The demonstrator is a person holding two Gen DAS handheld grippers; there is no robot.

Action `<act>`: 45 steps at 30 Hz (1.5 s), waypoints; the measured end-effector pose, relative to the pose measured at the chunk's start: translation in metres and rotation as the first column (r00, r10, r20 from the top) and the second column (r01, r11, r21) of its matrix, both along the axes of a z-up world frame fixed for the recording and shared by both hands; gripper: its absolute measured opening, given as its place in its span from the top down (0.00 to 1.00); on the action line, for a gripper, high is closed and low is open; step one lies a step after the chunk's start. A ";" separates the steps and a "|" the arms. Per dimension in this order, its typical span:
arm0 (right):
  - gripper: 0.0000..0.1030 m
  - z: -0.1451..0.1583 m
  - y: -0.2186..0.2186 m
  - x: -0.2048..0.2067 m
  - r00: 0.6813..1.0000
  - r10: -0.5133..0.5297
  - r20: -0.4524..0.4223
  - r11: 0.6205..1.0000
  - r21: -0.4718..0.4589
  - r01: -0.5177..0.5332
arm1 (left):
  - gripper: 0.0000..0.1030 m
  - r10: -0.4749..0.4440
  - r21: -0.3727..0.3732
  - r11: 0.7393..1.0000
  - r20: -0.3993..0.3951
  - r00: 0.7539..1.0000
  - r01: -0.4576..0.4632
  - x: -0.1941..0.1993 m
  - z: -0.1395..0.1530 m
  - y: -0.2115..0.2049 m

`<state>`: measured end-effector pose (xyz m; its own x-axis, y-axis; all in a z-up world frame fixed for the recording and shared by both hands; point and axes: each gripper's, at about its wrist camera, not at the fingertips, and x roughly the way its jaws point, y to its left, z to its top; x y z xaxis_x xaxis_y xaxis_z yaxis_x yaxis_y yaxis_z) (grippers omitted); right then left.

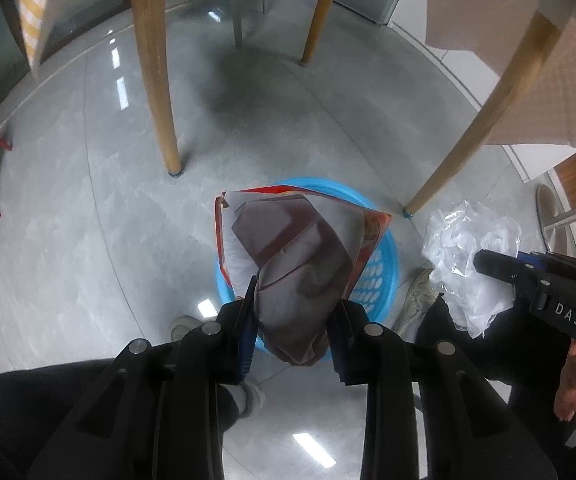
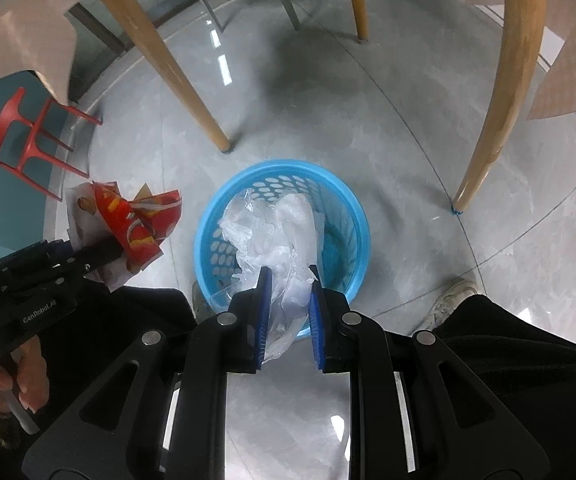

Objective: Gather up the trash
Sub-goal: 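Carry the chip bag and clear bag in both grippers over the wastebasket, then open both grippers to drop the chip bag and clear bag into the wastebasket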

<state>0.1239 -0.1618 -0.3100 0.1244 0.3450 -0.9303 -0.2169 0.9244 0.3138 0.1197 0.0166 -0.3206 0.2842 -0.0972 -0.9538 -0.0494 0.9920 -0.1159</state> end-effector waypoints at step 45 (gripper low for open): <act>0.57 -0.062 0.024 0.037 0.992 -0.014 -0.123 0.996 -0.086 0.003 | 0.55 0.077 -0.002 0.997 -0.161 0.984 -0.078 0.048 -0.059 0.015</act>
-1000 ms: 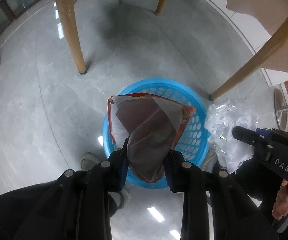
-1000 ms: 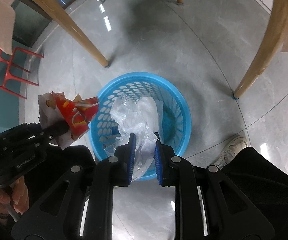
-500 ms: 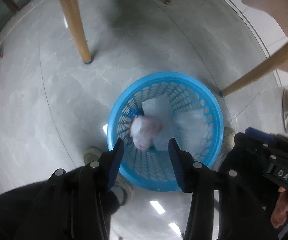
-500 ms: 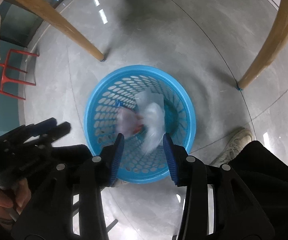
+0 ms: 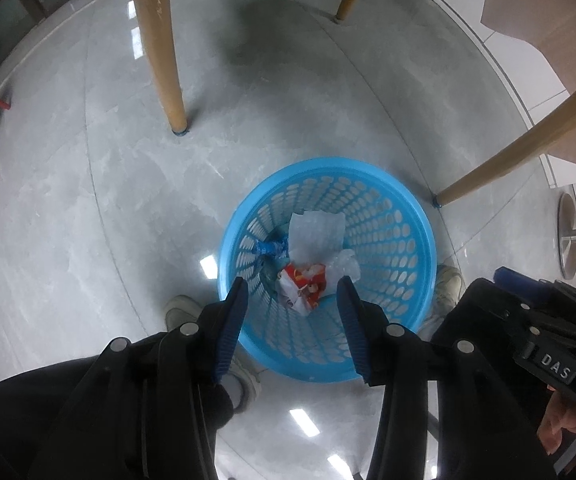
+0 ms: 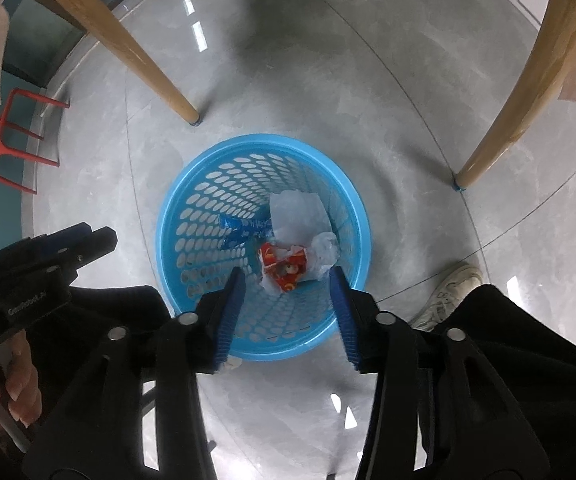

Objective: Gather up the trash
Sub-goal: 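Open both grippers to drop the chip bag and clear bag into the wastebasket, then raise both grippers back toward the remaining trash on the table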

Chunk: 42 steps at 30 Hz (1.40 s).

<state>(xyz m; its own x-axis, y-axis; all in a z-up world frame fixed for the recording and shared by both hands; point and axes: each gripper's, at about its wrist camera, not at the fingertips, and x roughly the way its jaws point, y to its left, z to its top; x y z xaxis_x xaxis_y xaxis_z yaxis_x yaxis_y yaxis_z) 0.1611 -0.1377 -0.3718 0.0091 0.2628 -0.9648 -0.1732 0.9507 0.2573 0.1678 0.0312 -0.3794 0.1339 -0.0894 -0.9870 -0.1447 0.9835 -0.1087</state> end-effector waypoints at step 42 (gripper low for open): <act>0.30 0.193 -0.070 -0.118 0.928 -0.034 0.371 0.991 0.133 -0.017 | 0.42 -0.062 0.073 0.997 0.410 0.910 0.035 -0.128 0.185 -0.007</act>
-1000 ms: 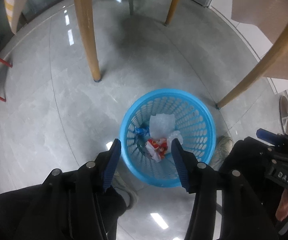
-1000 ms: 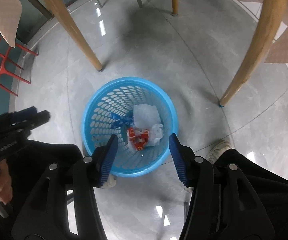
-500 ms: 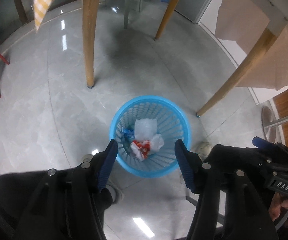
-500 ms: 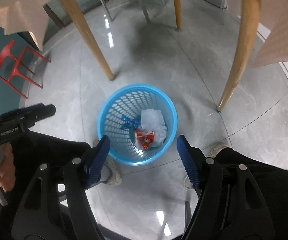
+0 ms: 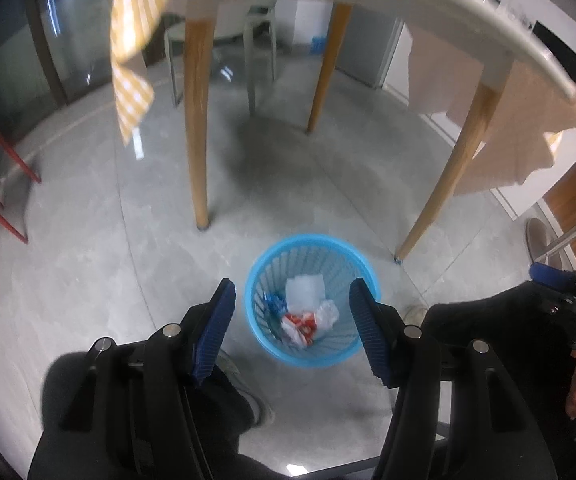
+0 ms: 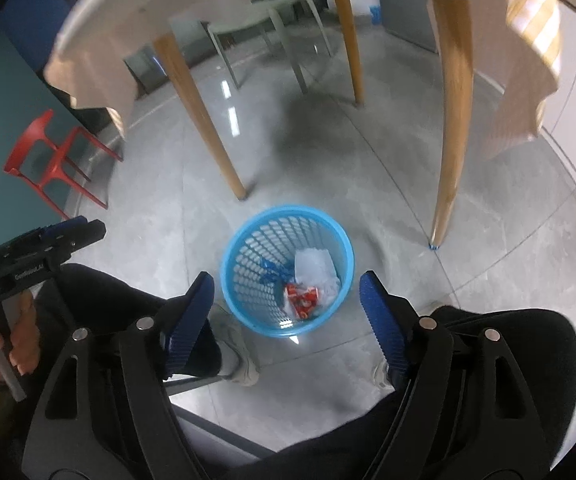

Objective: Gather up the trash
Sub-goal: 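Raise both grippers back toward the remaining trash on the table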

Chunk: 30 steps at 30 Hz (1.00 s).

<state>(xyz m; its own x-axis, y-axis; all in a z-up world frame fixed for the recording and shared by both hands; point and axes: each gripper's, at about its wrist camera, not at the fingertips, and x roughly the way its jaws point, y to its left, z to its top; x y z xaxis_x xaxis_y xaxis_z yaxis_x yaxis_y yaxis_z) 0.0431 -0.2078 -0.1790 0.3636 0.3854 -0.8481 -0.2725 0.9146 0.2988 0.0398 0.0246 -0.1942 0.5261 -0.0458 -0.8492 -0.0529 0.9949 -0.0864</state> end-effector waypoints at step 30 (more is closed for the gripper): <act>0.28 0.191 -0.043 0.049 0.924 -0.151 0.351 0.987 0.108 0.120 | 0.41 -0.040 0.012 0.999 0.382 0.923 0.039 0.007 0.169 -0.015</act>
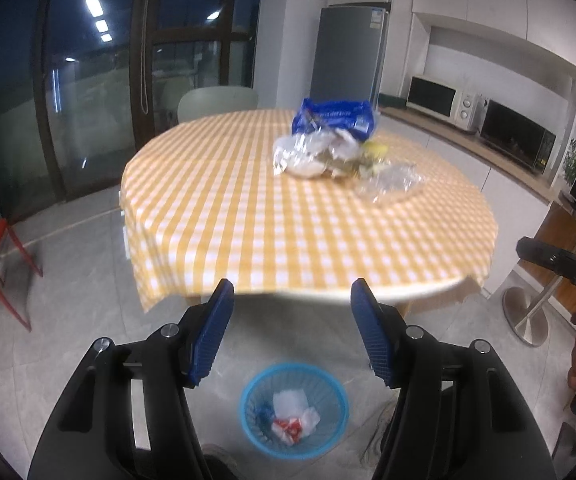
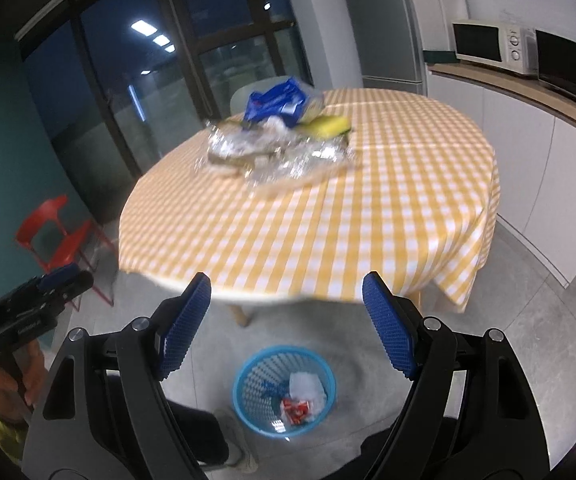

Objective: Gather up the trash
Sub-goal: 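Raise both grippers back toward the remaining trash on the table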

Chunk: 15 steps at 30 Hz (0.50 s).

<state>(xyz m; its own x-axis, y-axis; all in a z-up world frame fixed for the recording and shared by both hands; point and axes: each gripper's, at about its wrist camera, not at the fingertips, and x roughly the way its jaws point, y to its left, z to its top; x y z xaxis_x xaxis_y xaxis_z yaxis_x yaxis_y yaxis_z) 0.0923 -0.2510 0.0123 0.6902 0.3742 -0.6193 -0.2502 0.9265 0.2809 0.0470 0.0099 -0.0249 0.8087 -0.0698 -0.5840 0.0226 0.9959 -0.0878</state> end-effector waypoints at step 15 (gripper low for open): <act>0.30 -0.003 -0.004 0.075 0.999 0.012 -0.033 1.000 0.018 -0.012 | 0.41 -0.012 0.018 1.000 0.009 1.000 0.012 0.058 0.017 -0.016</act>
